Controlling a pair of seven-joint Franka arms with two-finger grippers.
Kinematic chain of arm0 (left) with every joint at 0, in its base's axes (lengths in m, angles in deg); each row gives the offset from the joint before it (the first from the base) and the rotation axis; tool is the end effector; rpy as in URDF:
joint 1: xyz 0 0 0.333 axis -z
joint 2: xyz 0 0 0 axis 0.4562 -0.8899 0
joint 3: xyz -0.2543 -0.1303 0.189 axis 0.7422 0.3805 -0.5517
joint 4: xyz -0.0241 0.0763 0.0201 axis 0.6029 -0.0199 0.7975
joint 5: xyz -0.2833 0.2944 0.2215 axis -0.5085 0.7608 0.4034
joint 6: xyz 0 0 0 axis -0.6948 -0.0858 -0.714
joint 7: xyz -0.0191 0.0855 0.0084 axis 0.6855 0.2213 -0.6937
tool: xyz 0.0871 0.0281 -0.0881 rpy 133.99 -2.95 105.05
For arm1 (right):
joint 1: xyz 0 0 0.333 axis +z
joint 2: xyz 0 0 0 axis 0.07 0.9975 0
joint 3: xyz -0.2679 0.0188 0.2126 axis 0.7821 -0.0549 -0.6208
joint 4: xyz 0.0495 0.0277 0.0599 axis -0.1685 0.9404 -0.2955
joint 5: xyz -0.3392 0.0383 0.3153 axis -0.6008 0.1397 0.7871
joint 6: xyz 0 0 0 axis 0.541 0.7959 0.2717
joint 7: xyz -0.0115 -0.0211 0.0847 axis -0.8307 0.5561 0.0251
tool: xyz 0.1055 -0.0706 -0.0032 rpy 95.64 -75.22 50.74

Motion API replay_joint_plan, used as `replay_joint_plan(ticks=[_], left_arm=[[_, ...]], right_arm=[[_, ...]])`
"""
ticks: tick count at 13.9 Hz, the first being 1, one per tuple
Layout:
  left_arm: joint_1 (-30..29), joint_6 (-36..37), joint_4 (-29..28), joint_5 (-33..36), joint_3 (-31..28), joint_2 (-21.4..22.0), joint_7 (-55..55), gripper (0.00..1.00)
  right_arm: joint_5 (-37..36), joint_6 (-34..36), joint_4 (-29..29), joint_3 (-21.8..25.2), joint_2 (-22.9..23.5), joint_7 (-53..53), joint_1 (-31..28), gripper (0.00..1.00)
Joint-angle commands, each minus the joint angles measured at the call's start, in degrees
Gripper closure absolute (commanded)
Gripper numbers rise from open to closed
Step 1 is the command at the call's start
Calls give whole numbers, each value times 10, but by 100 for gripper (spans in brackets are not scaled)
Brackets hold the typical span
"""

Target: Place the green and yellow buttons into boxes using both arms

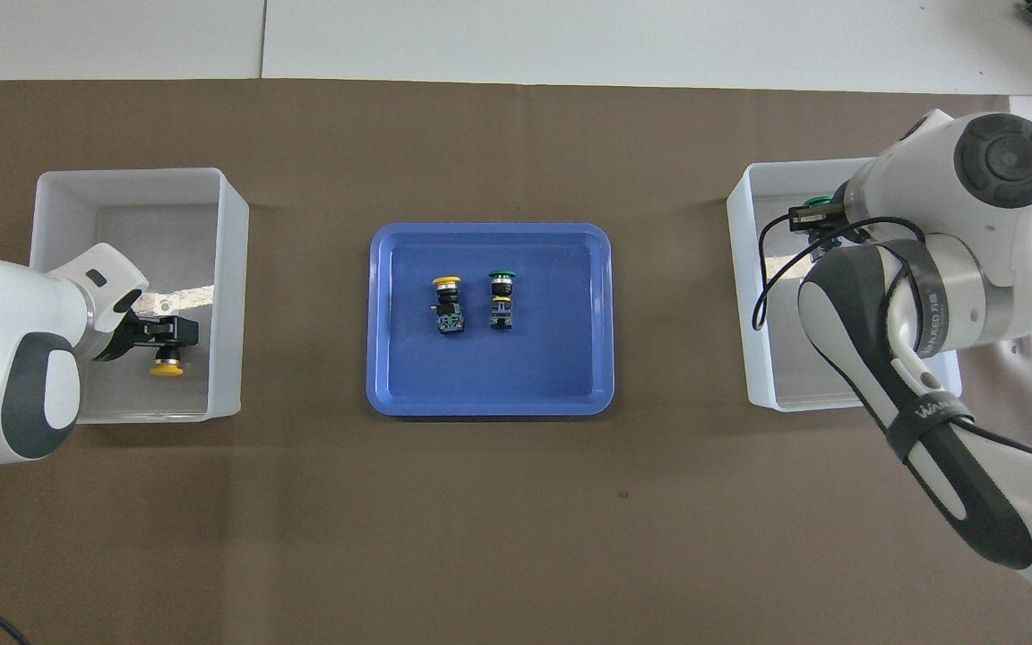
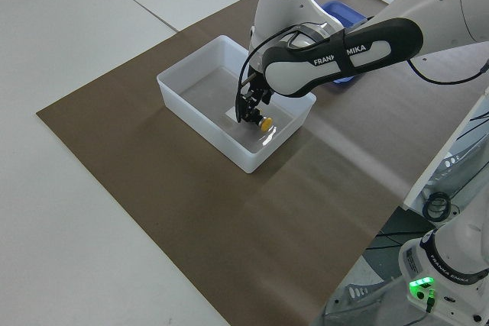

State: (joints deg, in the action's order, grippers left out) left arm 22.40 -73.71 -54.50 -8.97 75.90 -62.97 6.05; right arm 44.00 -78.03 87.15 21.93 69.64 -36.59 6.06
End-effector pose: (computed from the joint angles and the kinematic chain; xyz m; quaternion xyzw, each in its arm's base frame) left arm 0.6070 0.0194 0.2920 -0.9995 0.0087 -0.0303 0.0006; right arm 0.7325 0.0218 0.3683 0.9921 0.0213 0.1032 0.0683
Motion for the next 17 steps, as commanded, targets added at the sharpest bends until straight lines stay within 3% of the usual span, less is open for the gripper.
replay_joint_plan(ticks=[1,4,8,11,12,13,14,17], left_arm=[[-5,-1,22,-1,3,18,4,0],[-4,13,61,-5,5,28,4,0],[44,110,170,-32,8,7,-17,0],[116,79,172,-42,9,2,-136,0],[142,63,166,-43,9,1,-156,0],[168,42,165,-45,8,-8,-178,0],[187,27,165,-45,8,-16,-208,0],[252,-25,170,-44,6,-66,-263,0]], right_arm=[[-4,-87,21,-9,22,13,-26,100],[-4,-111,20,-8,47,13,-41,100],[-3,-139,17,-8,67,13,-55,100],[-3,-155,16,-9,85,11,-66,100],[-3,-155,14,-8,85,9,-66,83],[-3,-155,13,-9,85,7,-63,52],[-3,-155,13,-9,84,7,-60,31],[-3,-130,13,-9,59,7,-45,27]])
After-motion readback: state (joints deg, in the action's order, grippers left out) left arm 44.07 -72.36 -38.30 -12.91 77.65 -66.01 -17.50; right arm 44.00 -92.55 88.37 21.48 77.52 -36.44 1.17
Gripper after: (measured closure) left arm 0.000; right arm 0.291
